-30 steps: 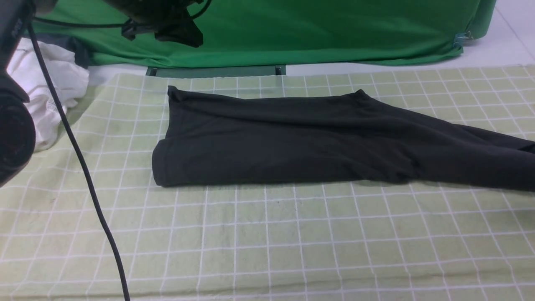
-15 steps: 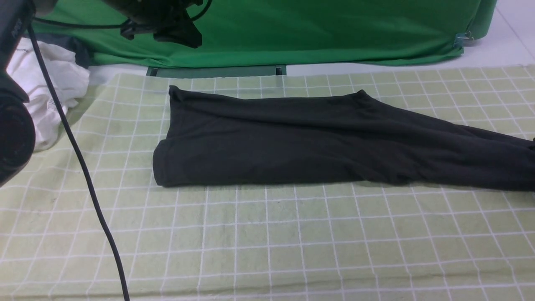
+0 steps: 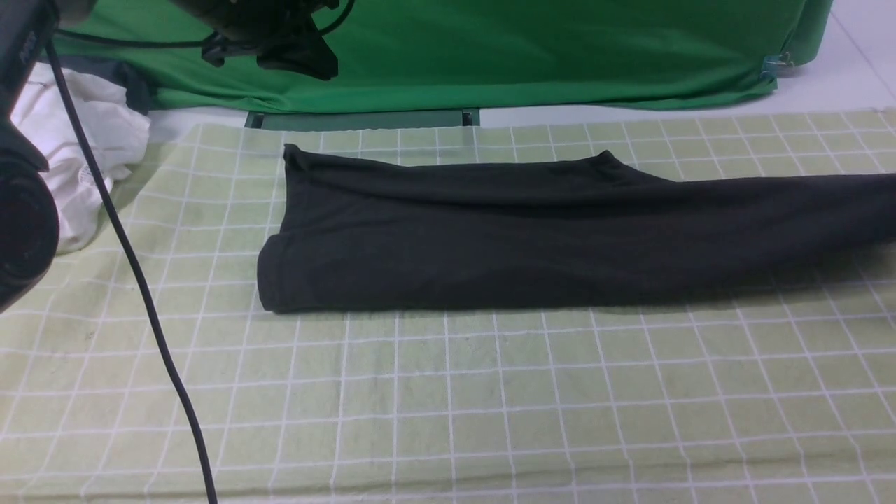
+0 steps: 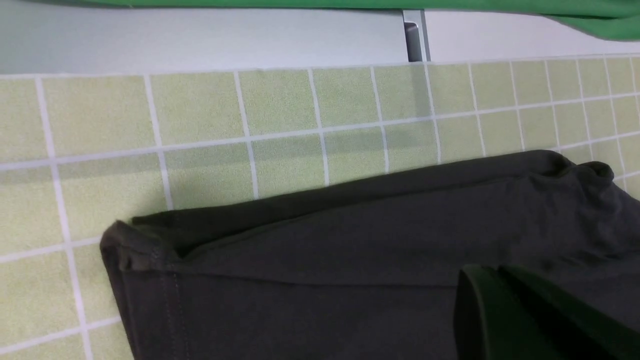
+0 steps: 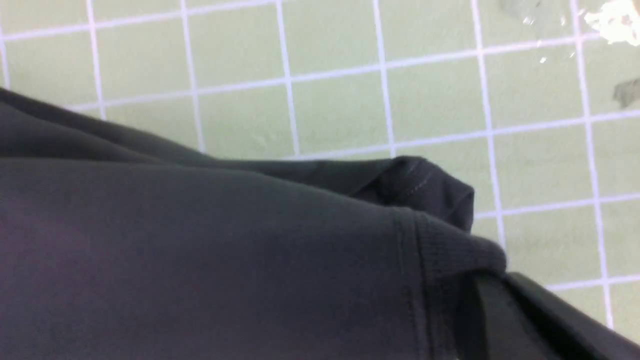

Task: Fold a long-sleeved shirt over a green coffee tablecloth.
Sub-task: 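Pull the folded dark garment lengthwise by its ends to straighten it flat on the table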

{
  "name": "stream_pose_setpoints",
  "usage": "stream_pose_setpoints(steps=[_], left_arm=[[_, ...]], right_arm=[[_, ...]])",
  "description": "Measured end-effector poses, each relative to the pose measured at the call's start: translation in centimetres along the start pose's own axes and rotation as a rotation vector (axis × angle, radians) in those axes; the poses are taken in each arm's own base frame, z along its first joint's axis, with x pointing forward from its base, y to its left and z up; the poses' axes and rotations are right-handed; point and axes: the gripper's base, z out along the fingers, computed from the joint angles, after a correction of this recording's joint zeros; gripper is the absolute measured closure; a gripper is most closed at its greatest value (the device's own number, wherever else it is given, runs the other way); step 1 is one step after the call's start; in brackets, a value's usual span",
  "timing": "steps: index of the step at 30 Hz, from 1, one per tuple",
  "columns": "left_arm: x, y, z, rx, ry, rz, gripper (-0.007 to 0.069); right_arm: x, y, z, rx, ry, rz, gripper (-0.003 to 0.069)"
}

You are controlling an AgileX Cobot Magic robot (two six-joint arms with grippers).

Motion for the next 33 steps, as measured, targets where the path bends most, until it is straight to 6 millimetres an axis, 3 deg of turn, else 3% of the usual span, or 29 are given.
stream_pose_setpoints(steps=[4, 9, 10, 11, 12, 16, 21, 24, 29, 33], left_arm=[[0.0, 0.0, 0.0, -0.001, 0.000, 0.000, 0.0608], [0.0, 0.0, 0.0, -0.001, 0.000, 0.000, 0.0608], [0.0, 0.0, 0.0, -0.001, 0.000, 0.000, 0.0608], [0.0, 0.0, 0.0, -0.001, 0.000, 0.000, 0.0608], [0.0, 0.0, 0.0, -0.001, 0.000, 0.000, 0.0608], [0.0, 0.0, 0.0, -0.001, 0.000, 0.000, 0.0608], [0.0, 0.0, 0.0, -0.001, 0.000, 0.000, 0.0608], [0.0, 0.0, 0.0, -0.001, 0.000, 0.000, 0.0608], [0.0, 0.0, 0.0, -0.001, 0.000, 0.000, 0.0608], [0.0, 0.0, 0.0, -0.001, 0.000, 0.000, 0.0608]], right_arm=[[0.1, -0.3, 0.9, 0.010, 0.025, -0.008, 0.0653], [0.6, -0.8, 4.0, 0.019, 0.088, -0.014, 0.0582], [0.8, -1.0, 5.0, 0.022, 0.107, -0.008, 0.0518], [0.8, -1.0, 5.0, 0.024, 0.107, -0.006, 0.0518], [1.0, -1.4, 6.0, 0.048, 0.125, 0.025, 0.0391], [0.4, -1.8, 5.1, 0.094, 0.131, 0.041, 0.0243], [-1.0, -1.7, 1.9, 0.094, 0.170, 0.074, 0.0190], [-1.1, -1.5, 1.5, 0.074, 0.177, 0.112, 0.0172], [-0.8, -0.8, 3.3, -0.018, 0.222, 0.155, 0.0097], [-0.1, 0.0, 6.6, -0.056, 0.315, 0.142, 0.0057]])
